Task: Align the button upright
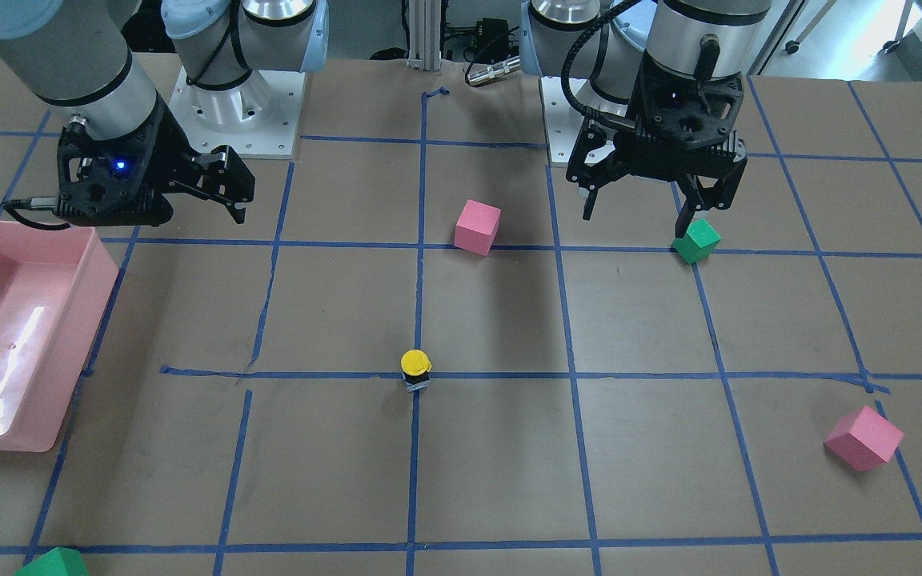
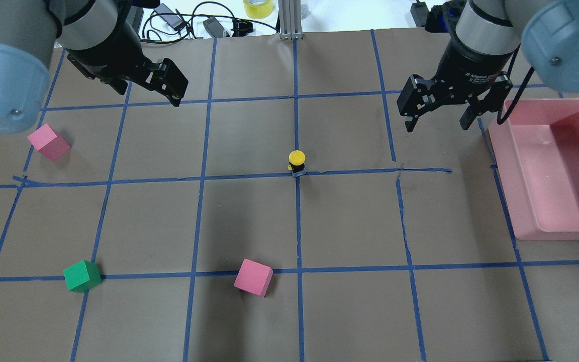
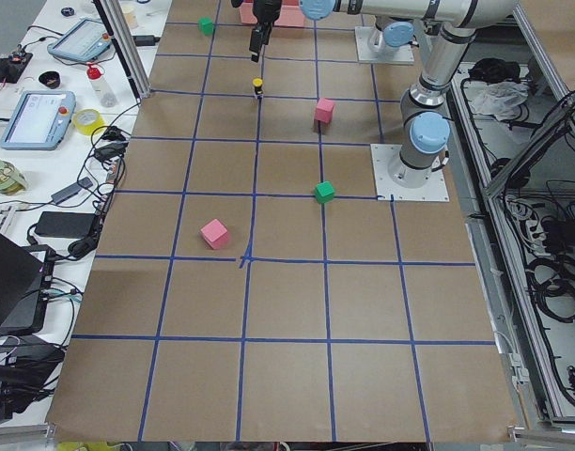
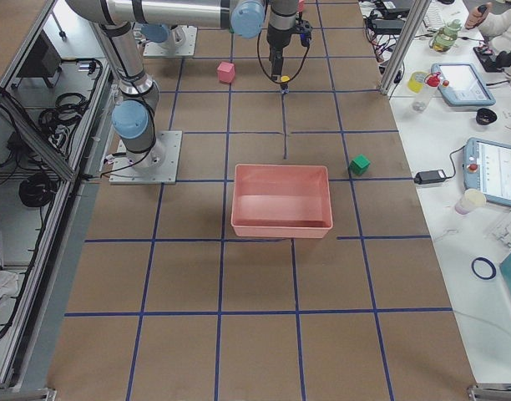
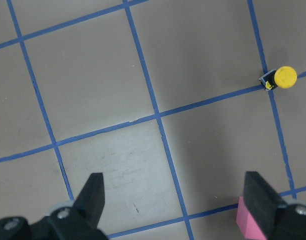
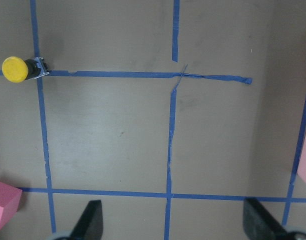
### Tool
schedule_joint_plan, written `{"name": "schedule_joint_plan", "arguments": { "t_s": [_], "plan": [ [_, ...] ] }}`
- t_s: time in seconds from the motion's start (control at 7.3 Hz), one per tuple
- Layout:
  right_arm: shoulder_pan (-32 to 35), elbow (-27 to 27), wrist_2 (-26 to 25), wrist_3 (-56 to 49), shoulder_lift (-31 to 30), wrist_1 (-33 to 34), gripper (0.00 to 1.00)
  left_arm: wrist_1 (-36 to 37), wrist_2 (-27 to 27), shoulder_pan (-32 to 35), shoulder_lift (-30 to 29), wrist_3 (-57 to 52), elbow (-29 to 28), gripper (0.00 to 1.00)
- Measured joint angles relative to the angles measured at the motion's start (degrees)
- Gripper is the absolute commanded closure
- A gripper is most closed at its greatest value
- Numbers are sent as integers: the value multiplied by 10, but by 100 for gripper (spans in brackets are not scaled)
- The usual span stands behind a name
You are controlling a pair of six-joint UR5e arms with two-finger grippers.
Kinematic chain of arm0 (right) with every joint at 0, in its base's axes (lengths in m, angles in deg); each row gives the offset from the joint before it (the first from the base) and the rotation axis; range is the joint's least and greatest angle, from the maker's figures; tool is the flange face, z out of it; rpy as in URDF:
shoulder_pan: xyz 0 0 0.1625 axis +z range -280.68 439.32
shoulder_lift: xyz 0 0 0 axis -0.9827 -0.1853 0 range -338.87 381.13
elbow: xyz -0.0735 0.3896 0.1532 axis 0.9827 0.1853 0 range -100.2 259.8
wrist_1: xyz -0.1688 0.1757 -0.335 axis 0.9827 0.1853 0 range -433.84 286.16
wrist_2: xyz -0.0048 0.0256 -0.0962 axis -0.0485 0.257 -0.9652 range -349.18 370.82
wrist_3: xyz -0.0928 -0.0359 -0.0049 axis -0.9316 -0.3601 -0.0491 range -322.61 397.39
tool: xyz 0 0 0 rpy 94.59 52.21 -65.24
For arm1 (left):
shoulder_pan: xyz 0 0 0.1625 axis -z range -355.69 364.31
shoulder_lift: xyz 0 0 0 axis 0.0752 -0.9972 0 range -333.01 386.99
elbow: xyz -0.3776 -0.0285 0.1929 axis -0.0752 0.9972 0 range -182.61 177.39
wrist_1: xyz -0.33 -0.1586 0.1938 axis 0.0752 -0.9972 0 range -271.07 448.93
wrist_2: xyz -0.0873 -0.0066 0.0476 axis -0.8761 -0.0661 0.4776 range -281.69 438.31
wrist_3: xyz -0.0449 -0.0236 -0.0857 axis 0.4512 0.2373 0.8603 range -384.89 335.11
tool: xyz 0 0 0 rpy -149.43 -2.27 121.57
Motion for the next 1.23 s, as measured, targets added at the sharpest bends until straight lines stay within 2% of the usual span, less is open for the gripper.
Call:
{"name": "schedule_joint_plan", "arguments": {
  "t_s": [0.27,0.55,0.96,1.23],
  "plan": [
    [0,3,-9,0,-1,2,0,27,-3,0,16,13,30,0],
    [1,9,-9,-1,-1,4,0,14,-3,0,25,85,33,0],
    [2,8,-10,-1,-2,4,0,-78,-3,-1,34,147,13,0],
    [1,7,-12,-1,-3,4,0,-97,-5,-1,35,152,9,0]
  ]
}}
